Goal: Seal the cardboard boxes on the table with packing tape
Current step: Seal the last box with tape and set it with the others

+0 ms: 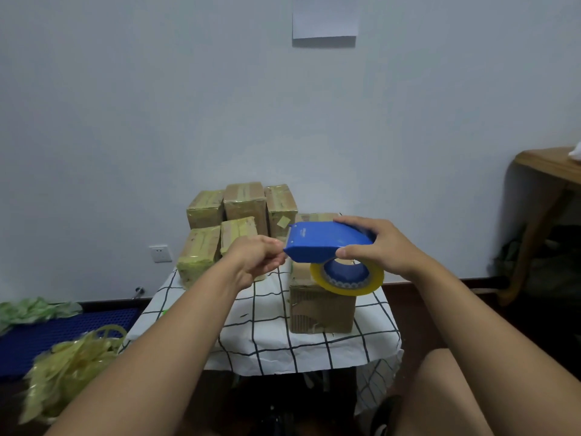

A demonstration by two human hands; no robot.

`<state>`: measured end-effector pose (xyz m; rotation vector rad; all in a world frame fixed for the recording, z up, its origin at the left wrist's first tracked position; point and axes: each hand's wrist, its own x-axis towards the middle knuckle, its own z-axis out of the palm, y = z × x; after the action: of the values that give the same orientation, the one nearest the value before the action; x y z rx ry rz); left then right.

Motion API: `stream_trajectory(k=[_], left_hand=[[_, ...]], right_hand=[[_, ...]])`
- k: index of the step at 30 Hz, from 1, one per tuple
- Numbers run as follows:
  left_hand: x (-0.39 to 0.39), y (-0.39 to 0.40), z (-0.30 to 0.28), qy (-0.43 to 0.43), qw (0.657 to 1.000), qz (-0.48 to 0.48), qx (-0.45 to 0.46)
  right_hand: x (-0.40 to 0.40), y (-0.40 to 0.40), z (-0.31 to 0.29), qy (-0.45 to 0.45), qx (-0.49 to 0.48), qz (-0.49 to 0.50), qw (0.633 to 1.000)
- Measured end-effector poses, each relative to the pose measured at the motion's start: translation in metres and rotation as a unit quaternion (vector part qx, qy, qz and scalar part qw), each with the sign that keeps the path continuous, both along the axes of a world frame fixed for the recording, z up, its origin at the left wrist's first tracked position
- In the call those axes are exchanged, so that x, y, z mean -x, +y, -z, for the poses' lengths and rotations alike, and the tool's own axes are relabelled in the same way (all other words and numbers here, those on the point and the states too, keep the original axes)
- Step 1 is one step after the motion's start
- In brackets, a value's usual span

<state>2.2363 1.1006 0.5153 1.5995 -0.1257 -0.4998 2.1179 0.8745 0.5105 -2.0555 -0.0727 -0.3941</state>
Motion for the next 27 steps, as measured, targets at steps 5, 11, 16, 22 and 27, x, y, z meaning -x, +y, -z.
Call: stream_trajectory(k=[5,11,16,22,27], left_hand=[[-0.006,-0.001,0.016,-0.032,0.999,-0.020,-0.035],[0.006,-0.015,0.052,-0.017,0.998,-0.015,-0.050],[0.009,-0.015,0.054,-0.063,0.996,-0.051,-0.033],[0.012,-0.012,0.045,-0.116,0.988,-0.097,0.006],[0.014,-0.009,0.054,-0.102,0.992,-0.075,-0.014]], right_hand=[[0.020,-0.036,-0.004,0.041,0.036,0.023,0.998],[0.026,-0.049,-0.003,0.087,0.076,0.016,0.993],[0.028,-0.047,-0.005,0.072,0.086,0.014,0.994],[0.032,-0.042,-0.010,0.051,0.089,0.006,0.995],[0.030,-0.045,-0.013,0.071,0.102,0.007,0.992]])
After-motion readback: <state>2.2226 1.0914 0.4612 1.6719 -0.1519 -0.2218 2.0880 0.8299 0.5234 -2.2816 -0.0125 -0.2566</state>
